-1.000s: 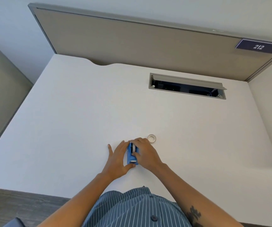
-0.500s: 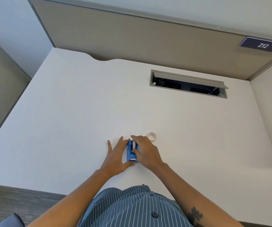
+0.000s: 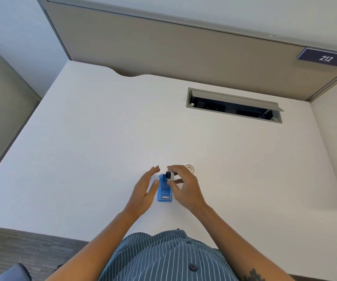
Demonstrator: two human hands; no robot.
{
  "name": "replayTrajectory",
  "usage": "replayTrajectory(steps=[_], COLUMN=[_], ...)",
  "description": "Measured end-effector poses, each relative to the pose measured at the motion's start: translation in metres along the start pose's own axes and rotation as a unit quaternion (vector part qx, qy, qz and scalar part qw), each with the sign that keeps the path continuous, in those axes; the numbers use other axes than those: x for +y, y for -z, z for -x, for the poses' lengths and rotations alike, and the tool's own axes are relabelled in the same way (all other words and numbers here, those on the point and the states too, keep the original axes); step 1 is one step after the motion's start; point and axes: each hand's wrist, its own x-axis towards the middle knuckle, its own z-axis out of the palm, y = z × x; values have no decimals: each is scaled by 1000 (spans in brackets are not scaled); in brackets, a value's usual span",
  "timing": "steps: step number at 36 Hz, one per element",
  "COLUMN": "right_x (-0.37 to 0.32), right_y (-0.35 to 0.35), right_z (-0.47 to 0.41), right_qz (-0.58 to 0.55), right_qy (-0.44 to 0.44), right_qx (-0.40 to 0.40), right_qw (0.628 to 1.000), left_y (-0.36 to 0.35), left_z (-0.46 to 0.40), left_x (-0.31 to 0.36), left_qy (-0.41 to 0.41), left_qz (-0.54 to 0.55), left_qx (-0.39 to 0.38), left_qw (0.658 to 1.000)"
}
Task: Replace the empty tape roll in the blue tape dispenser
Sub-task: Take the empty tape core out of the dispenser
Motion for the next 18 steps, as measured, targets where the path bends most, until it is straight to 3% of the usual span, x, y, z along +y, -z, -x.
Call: replayTrajectory(steps=[3, 9, 18], right_x=[-2, -11, -24], right_y=[2, 8, 16], right_z=[6, 15, 27], right_qz=[-26, -111, -224], right_qy=[-3, -46, -111], right_qx=[17, 39, 26], right_qw=[1000, 992, 968], left_y=[-3, -12, -18], left_z=[0, 2, 12], left_x=[17, 42, 51], left_qy=[19, 105, 141], left_qz=[49, 196, 228], left_qx=[46, 47, 66], left_qw=[998, 974, 961])
